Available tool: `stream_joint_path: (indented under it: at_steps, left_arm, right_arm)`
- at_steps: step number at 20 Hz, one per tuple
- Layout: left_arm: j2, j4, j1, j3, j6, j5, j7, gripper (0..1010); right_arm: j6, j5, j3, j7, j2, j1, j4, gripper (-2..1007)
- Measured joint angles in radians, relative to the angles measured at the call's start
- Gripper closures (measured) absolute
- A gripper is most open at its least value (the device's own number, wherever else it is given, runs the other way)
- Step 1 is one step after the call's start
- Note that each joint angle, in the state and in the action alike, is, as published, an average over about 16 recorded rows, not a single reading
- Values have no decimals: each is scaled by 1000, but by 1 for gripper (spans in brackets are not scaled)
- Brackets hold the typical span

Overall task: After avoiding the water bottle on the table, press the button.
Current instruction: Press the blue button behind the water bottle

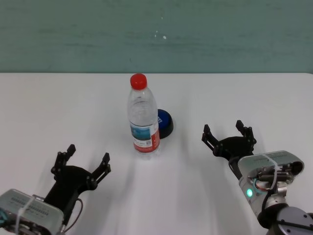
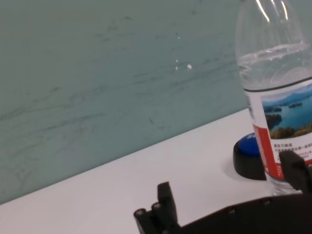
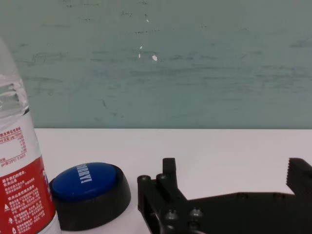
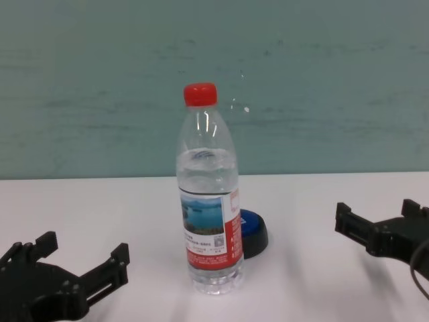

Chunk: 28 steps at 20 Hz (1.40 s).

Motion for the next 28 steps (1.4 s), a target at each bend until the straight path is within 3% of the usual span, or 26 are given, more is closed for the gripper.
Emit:
stream_joint_path:
  at_steps: [7,14,19,28]
  left_arm:
    - [0,0,0,0,0,0,0,10]
    - [0,0,0,0,0,0,0,10]
    - [0,0,0,0,0,0,0,10]
    - [0,0,0,0,0,0,0,10]
  right_arm:
    - [9,27,10,68,14,-24,-47,1]
    - [39,68,19,177,46,-64,-117,1]
    - [65,106,25,254,86,-96,-164,1]
    - [93,189,48,365,187,-137,-220,1]
